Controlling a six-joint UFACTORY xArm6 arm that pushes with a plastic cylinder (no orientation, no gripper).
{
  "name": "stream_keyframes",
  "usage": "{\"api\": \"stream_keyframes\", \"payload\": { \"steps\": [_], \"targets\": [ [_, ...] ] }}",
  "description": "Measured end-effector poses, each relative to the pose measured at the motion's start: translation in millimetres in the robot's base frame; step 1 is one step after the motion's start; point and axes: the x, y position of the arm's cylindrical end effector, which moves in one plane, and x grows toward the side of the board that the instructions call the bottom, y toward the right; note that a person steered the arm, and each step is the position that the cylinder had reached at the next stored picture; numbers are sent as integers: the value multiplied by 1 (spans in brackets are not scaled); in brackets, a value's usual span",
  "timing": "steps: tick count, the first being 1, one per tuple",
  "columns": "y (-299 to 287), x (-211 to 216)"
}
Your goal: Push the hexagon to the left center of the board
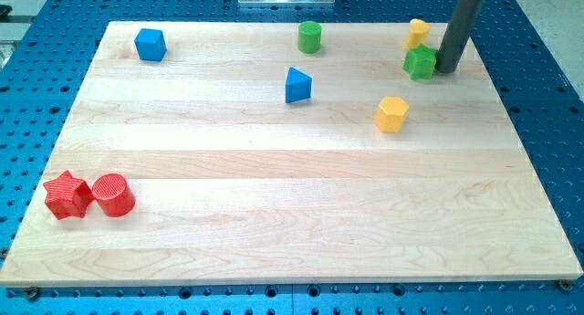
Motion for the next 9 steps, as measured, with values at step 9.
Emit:
{"api": "stream_keyframes", "payload": {
  "steps": [9],
  "targets": [
    [-450,137]
  ]
}}
